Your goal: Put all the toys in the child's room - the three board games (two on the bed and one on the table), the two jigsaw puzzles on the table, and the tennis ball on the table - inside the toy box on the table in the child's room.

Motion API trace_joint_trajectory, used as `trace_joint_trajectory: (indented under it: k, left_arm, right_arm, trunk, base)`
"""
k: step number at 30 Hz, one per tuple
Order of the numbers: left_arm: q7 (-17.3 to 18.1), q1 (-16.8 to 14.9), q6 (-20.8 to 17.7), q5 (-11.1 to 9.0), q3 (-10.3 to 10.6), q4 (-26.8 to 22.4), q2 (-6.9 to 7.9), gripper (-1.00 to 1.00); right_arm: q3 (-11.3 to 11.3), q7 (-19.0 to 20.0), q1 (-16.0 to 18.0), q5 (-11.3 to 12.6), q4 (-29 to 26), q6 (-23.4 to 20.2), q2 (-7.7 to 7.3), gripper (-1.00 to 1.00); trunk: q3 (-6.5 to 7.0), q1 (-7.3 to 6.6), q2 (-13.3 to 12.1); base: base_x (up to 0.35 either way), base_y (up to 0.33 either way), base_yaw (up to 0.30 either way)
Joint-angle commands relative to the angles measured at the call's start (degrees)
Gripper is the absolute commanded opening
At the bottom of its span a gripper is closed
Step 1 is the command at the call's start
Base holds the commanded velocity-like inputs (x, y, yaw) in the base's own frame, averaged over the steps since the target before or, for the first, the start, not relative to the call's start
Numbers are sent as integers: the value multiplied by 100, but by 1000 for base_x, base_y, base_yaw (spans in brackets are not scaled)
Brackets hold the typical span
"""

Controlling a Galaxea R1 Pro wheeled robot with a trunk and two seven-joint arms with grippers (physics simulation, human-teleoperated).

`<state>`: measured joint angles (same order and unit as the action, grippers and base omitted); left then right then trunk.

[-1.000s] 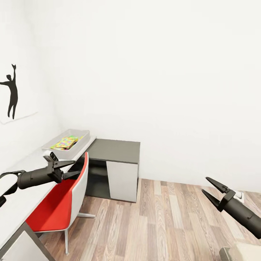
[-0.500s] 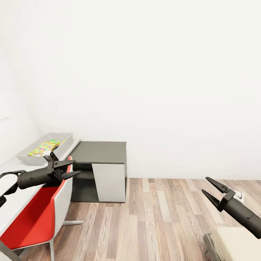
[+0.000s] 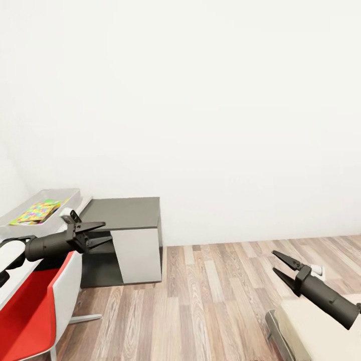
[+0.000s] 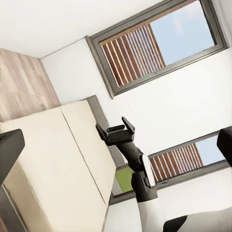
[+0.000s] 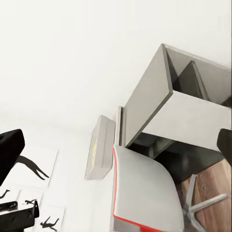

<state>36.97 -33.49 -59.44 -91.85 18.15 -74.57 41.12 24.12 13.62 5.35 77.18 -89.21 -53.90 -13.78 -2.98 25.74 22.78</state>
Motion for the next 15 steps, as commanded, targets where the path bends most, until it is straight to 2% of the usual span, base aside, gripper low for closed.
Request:
trace_joint_trajectory:
  k: [1,5,8,12,13,15]
  left_arm:
    - [30,-9,-9,8,13,4,5,100]
    - [13,-9,-5,122,9,4,1,100]
    - [-23,-12,1,297,12,4,-17,100]
    - [-220,-36,4,621,3,16,-164,100]
    - [-350,-50,4,738,-9,28,-246,100]
    - [-565,-66,3,847,-23,77,-333,100]
  right_arm:
    - [-13,46,13,-82,-1,-25,0,100]
    - [-165,-20,55,-178,-6,-31,-4,100]
    - [-323,-180,110,-202,-8,-37,-3,100]
    - [-680,-571,249,-215,-13,-36,-2,100]
    - [-847,-792,355,-217,-15,-38,-2,100]
    - [-1096,-1161,555,-212,-13,-55,-2,100]
  trunk:
    - [-14,4,14]
    - [-14,4,14]
    - [-14,4,14]
    - [-14,4,14]
    - [-14,4,14]
    - [-14,4,14]
  base:
    - [0,0,-66]
    - [0,0,-29]
    - [0,0,-9]
    - [0,0,-3]
    - [0,0,-1]
    - [0,0,-1]
